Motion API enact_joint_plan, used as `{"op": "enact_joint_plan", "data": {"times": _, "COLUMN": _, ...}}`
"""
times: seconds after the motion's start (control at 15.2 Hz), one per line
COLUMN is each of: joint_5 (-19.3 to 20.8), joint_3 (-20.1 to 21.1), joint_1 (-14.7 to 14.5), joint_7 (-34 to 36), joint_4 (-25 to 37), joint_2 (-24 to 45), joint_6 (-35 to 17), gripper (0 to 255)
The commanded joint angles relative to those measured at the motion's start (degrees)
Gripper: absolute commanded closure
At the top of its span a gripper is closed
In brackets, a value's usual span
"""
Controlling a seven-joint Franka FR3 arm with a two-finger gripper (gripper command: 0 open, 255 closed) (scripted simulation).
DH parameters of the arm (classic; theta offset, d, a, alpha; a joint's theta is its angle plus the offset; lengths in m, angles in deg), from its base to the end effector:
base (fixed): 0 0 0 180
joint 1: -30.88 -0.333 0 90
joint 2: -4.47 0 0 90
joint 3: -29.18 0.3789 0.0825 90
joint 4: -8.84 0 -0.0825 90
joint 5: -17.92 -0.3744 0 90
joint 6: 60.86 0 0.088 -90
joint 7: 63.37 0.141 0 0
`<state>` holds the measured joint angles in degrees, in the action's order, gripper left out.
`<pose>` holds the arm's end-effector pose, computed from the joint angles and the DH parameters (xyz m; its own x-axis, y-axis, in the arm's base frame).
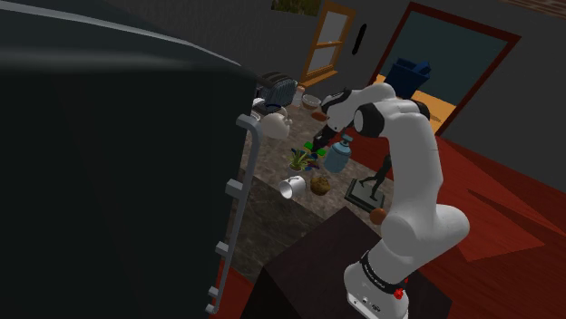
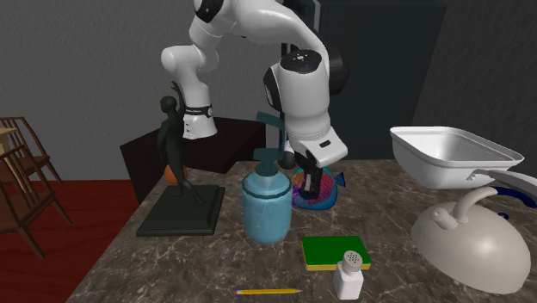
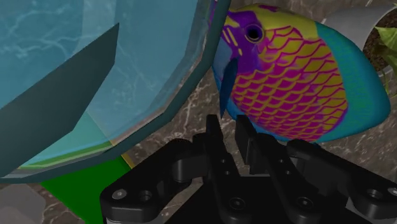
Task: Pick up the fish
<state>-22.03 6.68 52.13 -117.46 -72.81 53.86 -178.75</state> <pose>0.6146 -0.4291 0.2094 0.9883 -0.1105 0.1048 -0.0756 -0.9534 -0.2921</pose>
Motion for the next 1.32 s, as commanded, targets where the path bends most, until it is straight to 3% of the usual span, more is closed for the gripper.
{"op": "enact_joint_plan", "data": {"times": 0.0, "joint_5": -0.11, "joint_3": 0.39, "joint_1": -0.22, "joint_7": 0.22, "joint_4": -0.94, "joint_2": 1.13, "joint_6": 0.12, "gripper": 255}}
{"op": "enact_joint_plan", "data": {"times": 0.4, "joint_5": -0.11, "joint_3": 0.39, "joint_1": 0.71, "joint_7": -0.23, "joint_4": 0.23, "joint_2": 2.04, "joint_6": 0.67, "gripper": 255}}
{"op": "enact_joint_plan", "data": {"times": 1.25, "joint_5": 2.46, "joint_3": -1.56, "joint_1": -0.41, "joint_7": 2.24, "joint_4": -0.58, "joint_2": -4.31, "joint_6": 5.75, "gripper": 255}}
